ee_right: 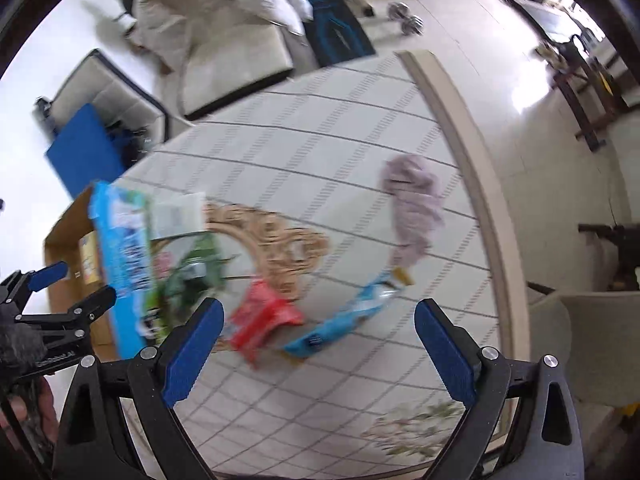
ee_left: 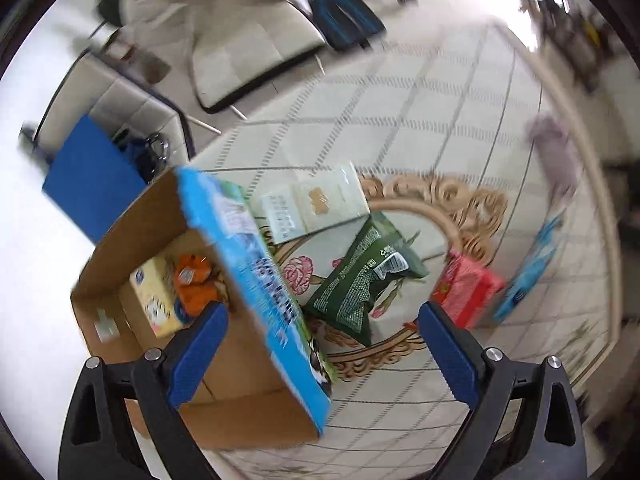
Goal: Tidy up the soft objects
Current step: 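Grasp the green snack bag with left tool while right tool grasps lilac sock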
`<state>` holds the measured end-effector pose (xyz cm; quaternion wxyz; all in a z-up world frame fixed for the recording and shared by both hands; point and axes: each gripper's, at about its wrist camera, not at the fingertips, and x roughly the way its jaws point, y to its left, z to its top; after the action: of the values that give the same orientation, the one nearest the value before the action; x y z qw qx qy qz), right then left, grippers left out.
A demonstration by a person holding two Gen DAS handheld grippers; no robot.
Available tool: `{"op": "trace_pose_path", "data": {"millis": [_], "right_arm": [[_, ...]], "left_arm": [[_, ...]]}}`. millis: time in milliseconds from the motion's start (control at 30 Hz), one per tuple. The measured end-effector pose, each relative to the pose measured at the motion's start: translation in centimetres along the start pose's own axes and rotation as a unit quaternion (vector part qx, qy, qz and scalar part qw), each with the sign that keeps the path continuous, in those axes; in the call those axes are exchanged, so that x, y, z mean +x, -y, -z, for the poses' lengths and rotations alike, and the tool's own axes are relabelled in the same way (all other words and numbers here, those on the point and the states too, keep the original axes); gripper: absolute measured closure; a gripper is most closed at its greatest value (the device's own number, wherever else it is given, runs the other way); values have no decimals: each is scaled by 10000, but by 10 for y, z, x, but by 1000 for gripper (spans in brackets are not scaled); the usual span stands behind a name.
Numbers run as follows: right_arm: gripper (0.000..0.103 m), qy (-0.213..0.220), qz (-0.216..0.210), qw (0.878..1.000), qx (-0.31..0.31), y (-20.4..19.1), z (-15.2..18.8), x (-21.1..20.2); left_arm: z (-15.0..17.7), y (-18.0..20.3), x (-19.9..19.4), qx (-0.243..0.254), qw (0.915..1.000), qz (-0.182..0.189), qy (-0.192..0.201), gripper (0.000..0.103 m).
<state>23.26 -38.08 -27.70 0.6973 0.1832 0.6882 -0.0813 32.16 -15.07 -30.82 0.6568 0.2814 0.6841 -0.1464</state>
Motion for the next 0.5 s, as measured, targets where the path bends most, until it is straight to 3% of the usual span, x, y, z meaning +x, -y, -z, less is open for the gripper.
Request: {"op": "trace_pose_path", "data": {"millis": [167, 333, 400, 433, 467, 500], "right_arm": [[5, -388, 111, 9989, 225, 50, -26, 43], [5, -655, 87, 9974, 291, 64, -47, 79], [5, -729, 77, 9969, 287, 63, -55, 92], [5, -755, 69, 9967, 296, 63, -60, 99], [5, -781, 80, 9964, 305, 64, -65, 106], [5, -820, 91, 9961, 314, 64, -69, 113]], "left_arm": [[-24, 26, 74, 629, 9927, -375, -962, 5], [-29, 37, 117, 742, 9859, -373, -1455, 6], [-30, 41, 124, 791, 9845, -372, -1520, 10], [-30, 42, 128, 820, 9836, -373, -1565, 20], [-30, 43, 132, 807, 9824, -340, -1647, 39], [-28, 43, 135, 745, 9809, -239, -1782, 48]]}}
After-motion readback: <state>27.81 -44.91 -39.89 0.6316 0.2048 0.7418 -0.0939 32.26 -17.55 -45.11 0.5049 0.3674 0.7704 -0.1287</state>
